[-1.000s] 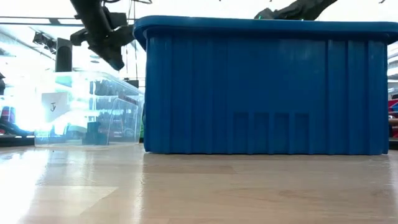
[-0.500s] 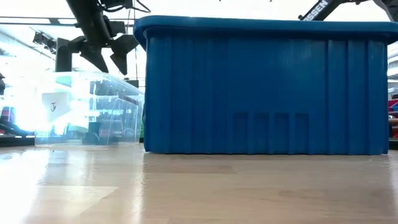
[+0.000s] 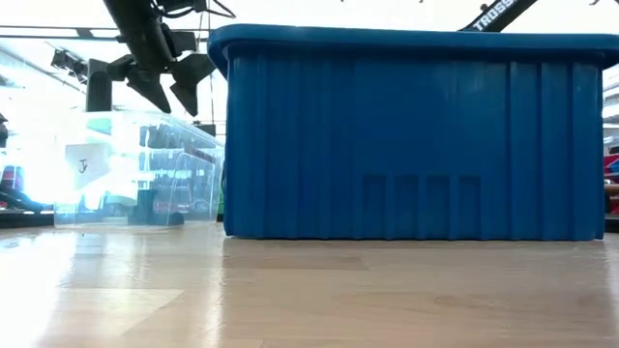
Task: Sort blocks
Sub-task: Put the blue block into the transparent bin
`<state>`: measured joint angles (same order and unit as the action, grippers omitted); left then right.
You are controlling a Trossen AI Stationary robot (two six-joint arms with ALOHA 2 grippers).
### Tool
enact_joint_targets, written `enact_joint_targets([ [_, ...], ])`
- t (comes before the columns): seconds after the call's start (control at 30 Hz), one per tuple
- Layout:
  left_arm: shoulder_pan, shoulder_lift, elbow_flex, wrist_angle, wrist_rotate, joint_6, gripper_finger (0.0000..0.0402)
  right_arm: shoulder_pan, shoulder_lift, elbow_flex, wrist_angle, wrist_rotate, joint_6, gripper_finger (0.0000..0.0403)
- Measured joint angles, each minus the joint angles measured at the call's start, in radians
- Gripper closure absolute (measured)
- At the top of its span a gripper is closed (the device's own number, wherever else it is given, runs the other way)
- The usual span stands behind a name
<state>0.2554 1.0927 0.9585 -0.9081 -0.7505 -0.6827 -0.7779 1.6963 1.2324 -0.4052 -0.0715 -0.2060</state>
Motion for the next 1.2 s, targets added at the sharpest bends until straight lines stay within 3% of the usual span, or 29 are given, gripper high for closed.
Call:
enact_joint_targets([
  [0.13, 0.000, 0.000, 0.000, 0.007, -0.001, -0.001, 0.0098, -0.001, 0.037, 0.000, 0.150, 0.000, 0.077, 0.0233],
  [0.3, 0.000, 0.000, 0.000, 0.011, -0.001, 0.002, 0.0099, -0.003, 0.119, 0.000, 0.209, 0.062, 0.153, 0.0210],
  [0.67, 0.000, 0.000, 0.000, 0.044, -0.003, 0.082, 0.0099, -0.015, 0.225, 0.004, 0.228, 0.047, 0.097, 0.0218],
  [0.97, 0.000, 0.000, 0.000, 0.043, -0.002, 0.084, 0.0099, 0.008, 0.115, -0.003, -0.050, 0.044, 0.081, 0.0228],
  [1.2, 0.000, 0.000, 0.000, 0.060, -0.002, 0.084, 0.0099, 0.033, 0.035, -0.002, -0.060, -0.021, 0.025, 0.0209],
])
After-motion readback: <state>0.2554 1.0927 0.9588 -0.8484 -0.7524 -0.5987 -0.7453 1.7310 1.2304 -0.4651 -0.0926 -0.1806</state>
